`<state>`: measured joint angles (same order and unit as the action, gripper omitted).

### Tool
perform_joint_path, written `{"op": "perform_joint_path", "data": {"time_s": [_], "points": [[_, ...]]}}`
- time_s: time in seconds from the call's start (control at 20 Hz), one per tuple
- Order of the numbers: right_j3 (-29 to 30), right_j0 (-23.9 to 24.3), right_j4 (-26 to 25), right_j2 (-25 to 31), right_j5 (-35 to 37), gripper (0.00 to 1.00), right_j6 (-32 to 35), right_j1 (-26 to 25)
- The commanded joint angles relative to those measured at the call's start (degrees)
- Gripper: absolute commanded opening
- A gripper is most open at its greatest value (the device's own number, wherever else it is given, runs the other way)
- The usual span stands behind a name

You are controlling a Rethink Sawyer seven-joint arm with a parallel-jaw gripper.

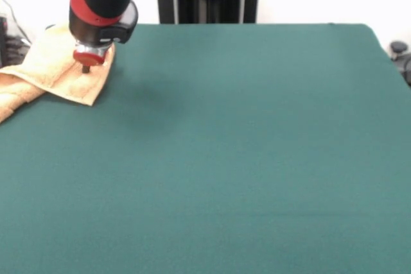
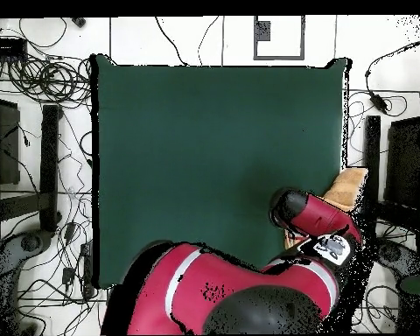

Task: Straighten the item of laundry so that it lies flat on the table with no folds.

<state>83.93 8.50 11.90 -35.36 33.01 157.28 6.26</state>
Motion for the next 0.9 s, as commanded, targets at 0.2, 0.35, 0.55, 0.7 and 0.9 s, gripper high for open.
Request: {"op": "perform_joint_path", "data": {"time_s": [0.2,0.35,0.55,0.7,0.9], "points": [[-2.78,-0.51,9.47,7.96,-1.58,1.00,14.51,-0.57],[-2.62,-0.48,10.92,8.32,-1.04,1.00,14.89,-0.35],[-3.56,-1.08,12.46,7.78,-0.02,1.00,15.71,-0.97],[-6.13,-3.35,12.27,3.91,2.00,1.00,17.59,-3.44],[-4.95,-4.03,15.46,3.83,-0.93,0.00,18.52,-3.79]]}}
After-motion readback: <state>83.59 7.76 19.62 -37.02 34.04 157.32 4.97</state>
